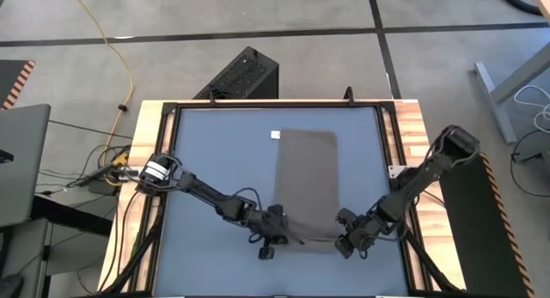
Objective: Roll towel into tight, uniform cylinder
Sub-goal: Roll the gray towel
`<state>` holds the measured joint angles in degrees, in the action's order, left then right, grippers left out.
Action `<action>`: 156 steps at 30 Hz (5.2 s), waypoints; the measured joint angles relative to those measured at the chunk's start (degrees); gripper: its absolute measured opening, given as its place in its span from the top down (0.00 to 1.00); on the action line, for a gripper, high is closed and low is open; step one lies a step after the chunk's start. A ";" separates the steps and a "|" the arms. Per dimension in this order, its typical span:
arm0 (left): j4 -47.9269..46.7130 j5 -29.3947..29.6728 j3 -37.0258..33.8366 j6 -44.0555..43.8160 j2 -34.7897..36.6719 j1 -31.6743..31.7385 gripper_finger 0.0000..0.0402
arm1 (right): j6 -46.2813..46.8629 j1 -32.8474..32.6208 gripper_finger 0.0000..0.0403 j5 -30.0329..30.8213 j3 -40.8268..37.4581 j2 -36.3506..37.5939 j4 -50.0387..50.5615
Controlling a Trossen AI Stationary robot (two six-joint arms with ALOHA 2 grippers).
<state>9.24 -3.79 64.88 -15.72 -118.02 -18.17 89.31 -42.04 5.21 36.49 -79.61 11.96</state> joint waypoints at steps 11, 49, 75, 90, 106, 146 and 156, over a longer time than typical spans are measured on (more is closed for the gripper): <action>-1.64 -14.18 -0.11 -7.44 -0.07 5.65 1.00 | -35.69 -4.50 0.54 9.77 0.11 9.20 -5.33; -2.28 -19.73 -0.15 -11.68 -0.11 6.88 1.00 | -56.96 -3.46 0.58 18.09 8.24 -10.71 -1.08; -3.49 -24.56 -0.31 -2.07 7.49 8.82 1.00 | -41.30 -5.53 0.62 13.33 8.42 -18.34 4.54; -2.14 5.30 -0.24 15.06 10.95 -3.61 0.99 | -33.52 -5.25 0.85 7.74 8.18 -14.74 4.64; 3.01 12.55 0.08 17.07 4.72 -8.29 0.48 | -33.62 -4.46 0.85 7.87 8.11 -13.90 4.49; 1.58 -31.22 0.87 -33.14 -1.38 4.17 0.93 | -11.57 -5.84 0.84 -1.65 8.13 -13.86 -4.04; -1.53 -30.08 3.02 -36.80 -4.85 4.13 0.87 | -6.92 -5.86 0.84 -1.82 8.25 -13.75 -0.41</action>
<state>7.71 -33.87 67.90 -52.52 -122.87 -14.04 82.40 -47.90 3.40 44.74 -93.36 11.55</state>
